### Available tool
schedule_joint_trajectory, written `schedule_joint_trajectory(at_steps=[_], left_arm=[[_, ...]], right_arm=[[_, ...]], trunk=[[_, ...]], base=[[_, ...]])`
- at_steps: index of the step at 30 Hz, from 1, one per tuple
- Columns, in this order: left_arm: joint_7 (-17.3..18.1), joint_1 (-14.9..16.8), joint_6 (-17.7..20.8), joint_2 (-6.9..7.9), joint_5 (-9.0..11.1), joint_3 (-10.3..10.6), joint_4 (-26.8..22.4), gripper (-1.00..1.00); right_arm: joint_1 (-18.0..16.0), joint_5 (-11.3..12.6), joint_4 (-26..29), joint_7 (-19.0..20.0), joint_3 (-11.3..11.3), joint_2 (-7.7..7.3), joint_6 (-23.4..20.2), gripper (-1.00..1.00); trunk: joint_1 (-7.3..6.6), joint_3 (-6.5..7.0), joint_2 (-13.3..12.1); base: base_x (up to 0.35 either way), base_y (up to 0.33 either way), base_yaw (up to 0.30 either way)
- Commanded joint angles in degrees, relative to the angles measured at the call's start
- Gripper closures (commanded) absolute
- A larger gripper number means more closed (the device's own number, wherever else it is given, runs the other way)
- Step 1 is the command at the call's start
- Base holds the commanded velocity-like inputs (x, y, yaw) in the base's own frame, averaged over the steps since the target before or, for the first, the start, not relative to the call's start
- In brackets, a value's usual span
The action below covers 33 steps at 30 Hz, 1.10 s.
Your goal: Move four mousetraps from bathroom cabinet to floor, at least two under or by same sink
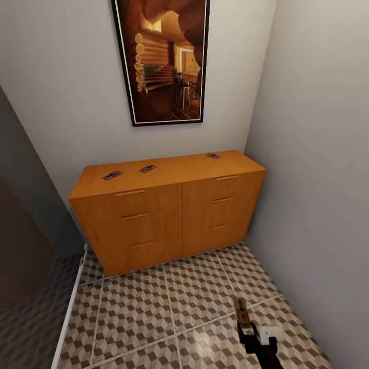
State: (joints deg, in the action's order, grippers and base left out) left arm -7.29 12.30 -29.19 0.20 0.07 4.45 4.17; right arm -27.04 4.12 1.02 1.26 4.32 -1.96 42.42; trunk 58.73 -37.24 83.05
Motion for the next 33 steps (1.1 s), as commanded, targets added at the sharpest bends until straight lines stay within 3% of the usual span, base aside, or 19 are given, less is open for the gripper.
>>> schedule_joint_trajectory(at_steps=[1, 3, 8, 33], left_arm=[[-0.4, 0.1, -0.3, -0.02, 0.0, 0.5, 0.2, -1.0], [-0.4, 0.1, -0.3, -0.02, 0.0, 0.5, 0.2, -1.0], [-0.4, 0.1, -0.3, -0.02, 0.0, 0.5, 0.2, -1.0], [-0.4, 0.1, -0.4, -0.17, -0.2, 0.5, 0.0, -1.0]], right_arm=[[0.8, 0.5, 0.0, 0.2, 0.3, 0.18, 1.2, 1.0], [3.5, 0.5, -0.1, 0.2, 0.3, 1.21, 4.9, 1.0], [6.0, 0.5, -0.1, 0.2, 0.3, 2.58, 7.6, 1.0], [6.5, 0.5, 0.0, 0.1, 0.3, 2.71, 7.6, 1.0]], trunk=[[0.0, -0.04, 0.0], [0.0, -0.04, 0.0], [0.0, -0.04, 0.0], [0.0, -0.04, 0.0]], base=[[0.0, 0.0, 0.0], [0.0, 0.0, 0.0], [0.0, 0.0, 0.0], [0.0, 0.0, 0.0]])
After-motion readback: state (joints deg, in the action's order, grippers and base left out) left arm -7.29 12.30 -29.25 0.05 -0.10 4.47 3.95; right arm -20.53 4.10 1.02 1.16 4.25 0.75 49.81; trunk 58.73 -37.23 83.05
